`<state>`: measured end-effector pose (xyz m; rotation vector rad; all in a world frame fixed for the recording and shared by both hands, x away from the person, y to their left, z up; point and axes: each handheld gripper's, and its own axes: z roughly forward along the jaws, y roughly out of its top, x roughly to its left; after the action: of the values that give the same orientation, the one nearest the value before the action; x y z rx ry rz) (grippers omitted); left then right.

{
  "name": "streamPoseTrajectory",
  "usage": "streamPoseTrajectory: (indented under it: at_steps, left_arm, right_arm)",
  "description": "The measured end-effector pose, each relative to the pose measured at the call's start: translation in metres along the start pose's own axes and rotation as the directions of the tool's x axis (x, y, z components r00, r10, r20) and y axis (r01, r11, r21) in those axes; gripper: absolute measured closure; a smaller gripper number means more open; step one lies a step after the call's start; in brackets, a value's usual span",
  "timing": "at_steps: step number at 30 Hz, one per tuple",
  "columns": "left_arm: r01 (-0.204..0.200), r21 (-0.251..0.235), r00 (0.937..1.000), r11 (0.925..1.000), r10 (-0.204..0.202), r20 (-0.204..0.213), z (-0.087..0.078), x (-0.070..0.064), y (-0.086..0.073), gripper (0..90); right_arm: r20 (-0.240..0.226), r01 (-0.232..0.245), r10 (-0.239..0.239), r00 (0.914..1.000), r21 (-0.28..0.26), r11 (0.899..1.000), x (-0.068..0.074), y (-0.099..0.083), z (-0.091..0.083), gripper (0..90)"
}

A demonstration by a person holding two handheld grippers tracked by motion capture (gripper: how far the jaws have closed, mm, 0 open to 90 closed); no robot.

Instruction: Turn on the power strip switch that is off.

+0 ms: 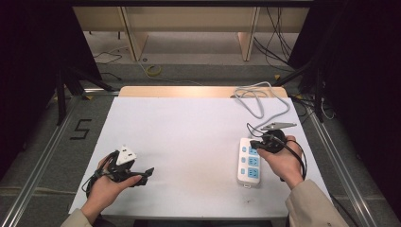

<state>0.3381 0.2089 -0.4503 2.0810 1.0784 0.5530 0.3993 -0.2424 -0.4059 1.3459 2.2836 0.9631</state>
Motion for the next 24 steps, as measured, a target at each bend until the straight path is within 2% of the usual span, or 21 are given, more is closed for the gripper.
streamPoseTrajectory:
  at_steps: [24]
  left_arm:
    - [0.003, 0.000, 1.0000, 1.0000, -0.003, 0.008, 0.001, 0.000, 0.000, 15.8]
  right_arm:
    - [-0.007, 0.004, -0.003, 1.0000, 0.043, 0.999, -0.001, 0.008, 0.011, 90.0]
